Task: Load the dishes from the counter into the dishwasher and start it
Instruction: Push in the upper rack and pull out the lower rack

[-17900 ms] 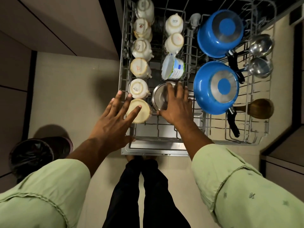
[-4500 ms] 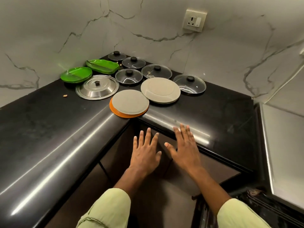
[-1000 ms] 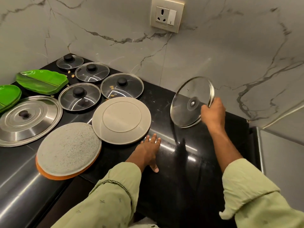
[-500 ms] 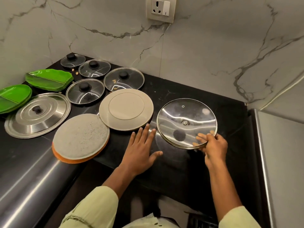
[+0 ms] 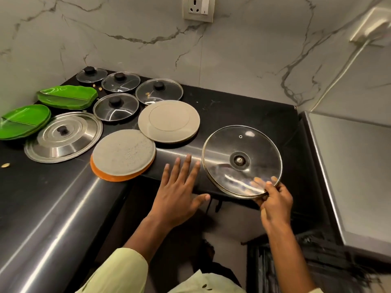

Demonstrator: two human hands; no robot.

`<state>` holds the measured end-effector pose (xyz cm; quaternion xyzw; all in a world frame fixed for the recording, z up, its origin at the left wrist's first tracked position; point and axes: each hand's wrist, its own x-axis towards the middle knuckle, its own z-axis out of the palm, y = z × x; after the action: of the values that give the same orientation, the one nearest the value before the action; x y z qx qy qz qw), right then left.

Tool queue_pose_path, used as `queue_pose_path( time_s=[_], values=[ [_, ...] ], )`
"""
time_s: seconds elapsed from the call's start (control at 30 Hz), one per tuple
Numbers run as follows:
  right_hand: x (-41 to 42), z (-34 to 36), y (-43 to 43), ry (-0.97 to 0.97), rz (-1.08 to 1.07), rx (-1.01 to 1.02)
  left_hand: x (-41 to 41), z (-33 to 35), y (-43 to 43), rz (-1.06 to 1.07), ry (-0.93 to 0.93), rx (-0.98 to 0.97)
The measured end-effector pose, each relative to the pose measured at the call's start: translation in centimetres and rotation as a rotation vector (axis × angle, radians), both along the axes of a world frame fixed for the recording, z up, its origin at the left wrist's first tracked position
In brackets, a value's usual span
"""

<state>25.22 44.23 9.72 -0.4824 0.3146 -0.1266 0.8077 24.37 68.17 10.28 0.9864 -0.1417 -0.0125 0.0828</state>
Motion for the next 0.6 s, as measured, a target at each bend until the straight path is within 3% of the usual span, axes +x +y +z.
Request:
queue_pose_path(
  time_s=[0.6],
  values=[
    [-19.7,-1.2,-4.2,0.031,-0.091,0.067,-15.4,-0.9,-4.3,-0.074,0.001,-0.033]
  ],
)
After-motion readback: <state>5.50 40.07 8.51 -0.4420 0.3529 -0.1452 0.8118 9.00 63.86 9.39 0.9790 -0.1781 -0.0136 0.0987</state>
